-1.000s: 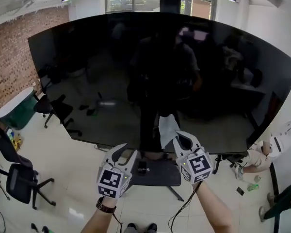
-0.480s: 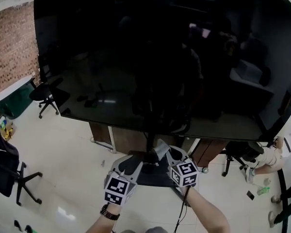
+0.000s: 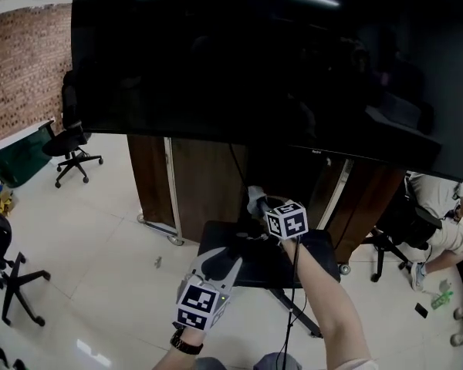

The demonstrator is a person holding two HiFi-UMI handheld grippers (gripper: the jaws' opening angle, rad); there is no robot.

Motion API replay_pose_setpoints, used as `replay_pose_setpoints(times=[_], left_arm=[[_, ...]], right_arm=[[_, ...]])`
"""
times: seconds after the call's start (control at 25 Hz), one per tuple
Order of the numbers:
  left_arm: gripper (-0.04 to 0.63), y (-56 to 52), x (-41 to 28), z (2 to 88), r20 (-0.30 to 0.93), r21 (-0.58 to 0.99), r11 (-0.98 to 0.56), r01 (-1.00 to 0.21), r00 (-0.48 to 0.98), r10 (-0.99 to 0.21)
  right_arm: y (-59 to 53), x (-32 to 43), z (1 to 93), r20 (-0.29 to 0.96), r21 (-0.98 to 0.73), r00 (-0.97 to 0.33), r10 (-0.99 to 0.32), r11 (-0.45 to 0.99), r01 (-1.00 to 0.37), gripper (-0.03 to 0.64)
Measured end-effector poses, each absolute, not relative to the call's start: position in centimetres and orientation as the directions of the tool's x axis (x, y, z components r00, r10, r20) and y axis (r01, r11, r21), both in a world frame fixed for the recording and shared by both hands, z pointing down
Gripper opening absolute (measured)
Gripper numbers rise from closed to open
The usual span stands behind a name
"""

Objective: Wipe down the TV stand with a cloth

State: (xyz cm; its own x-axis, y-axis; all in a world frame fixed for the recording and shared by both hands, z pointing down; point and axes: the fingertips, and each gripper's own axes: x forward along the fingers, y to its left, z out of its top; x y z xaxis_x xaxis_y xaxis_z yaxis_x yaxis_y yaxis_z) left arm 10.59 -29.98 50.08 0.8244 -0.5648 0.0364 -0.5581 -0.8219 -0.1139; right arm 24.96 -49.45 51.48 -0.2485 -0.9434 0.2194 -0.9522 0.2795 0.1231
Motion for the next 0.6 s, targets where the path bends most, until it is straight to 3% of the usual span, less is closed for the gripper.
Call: replay_pose_setpoints(times=[0.2,0.28,0.48,0.6], left_arm=[[0.155,-28.2,8.5,49.7,-0.038,-0.143,-0.802,-0.580,0.813,-0.581],[0.155,-27.9,8.3,49.6,-0.039,-0.143,-0.803,-0.578,0.814,-0.579],[0.155,-27.8,9.4,50.1,-0.036,-0.125,-0.826,-0.550,0.834,-0.550],[0.155,-27.8,10.4,50.9,-0.023,-0.108,-0.831,-0.545,0.837,-0.546]], right_arm=[[-46.3,27.9,56.5,0.258,-0.018,-0.233,-0.938,0.236,-0.972,0.008],[-44.7,30.1,53.9,0.172,0.053,-0.163,-0.971,0.175,-0.983,0.008],[-38.3,37.6,38.6,-0.259,0.273,0.062,-0.964,-0.135,-0.952,0.008],[-37.8,40.1,37.7,-0.210,0.238,0.082,-0.974,-0.132,-0.962,0.008]])
